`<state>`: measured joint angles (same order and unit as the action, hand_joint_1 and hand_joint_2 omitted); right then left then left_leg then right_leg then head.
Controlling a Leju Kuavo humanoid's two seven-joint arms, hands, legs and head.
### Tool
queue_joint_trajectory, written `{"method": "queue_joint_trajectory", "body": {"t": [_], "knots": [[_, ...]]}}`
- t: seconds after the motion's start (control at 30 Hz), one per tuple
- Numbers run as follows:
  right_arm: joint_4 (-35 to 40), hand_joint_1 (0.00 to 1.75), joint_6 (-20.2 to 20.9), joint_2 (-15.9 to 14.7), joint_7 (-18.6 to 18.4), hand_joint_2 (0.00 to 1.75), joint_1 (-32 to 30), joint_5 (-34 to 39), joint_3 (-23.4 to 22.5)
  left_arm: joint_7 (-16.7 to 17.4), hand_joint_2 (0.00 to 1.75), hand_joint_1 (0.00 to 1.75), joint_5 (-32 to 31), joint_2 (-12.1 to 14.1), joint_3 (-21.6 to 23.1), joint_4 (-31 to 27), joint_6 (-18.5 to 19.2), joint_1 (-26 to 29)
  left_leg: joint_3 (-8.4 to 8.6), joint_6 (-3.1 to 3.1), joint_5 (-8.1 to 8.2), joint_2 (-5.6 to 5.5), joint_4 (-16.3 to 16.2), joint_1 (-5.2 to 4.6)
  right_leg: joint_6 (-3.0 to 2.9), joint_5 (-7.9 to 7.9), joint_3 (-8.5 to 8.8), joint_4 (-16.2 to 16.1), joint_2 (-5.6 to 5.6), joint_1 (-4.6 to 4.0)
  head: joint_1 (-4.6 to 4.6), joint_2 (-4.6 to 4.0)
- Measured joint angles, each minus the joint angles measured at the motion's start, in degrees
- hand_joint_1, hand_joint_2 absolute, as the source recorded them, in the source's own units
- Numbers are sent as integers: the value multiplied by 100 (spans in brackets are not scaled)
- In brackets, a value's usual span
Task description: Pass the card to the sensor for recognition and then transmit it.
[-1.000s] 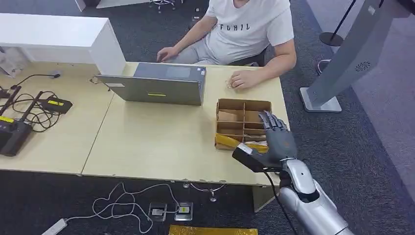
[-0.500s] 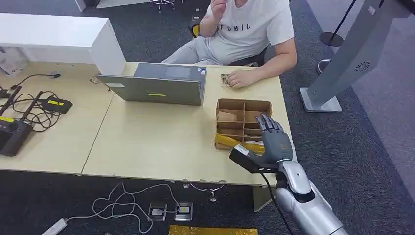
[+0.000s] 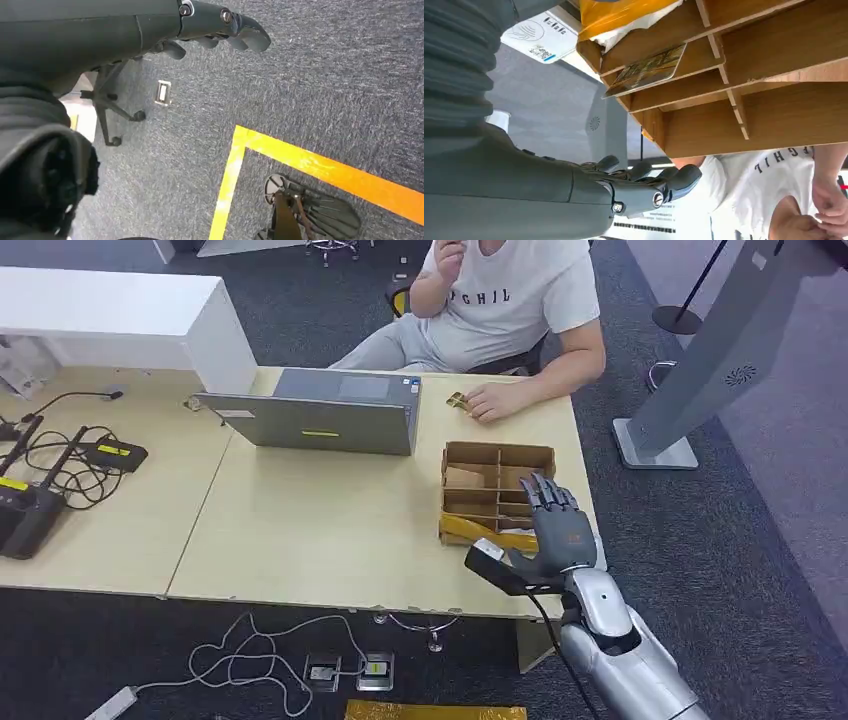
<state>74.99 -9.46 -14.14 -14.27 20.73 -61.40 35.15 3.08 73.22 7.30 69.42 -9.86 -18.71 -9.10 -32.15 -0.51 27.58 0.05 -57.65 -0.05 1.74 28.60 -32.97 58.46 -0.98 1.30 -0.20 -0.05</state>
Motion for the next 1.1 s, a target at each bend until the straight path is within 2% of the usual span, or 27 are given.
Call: {"method": "queue_joint_trajectory", "body": {"t": [0.8, 1.1], "knots": [[-4, 0, 385, 160, 70, 175, 154, -92, 15, 0, 0, 0, -4, 0, 0, 0, 15, -1, -1, 0, 0, 0, 0, 0, 0, 0, 0, 0, 0, 0, 0, -2], [-98, 0, 376, 208, 162, 175, 337, -149, 22, 0, 0, 0, -4, 0, 0, 0, 15, -4, 0, 0, 0, 0, 0, 0, 0, 0, 0, 1, 0, 0, 0, -2]]}}
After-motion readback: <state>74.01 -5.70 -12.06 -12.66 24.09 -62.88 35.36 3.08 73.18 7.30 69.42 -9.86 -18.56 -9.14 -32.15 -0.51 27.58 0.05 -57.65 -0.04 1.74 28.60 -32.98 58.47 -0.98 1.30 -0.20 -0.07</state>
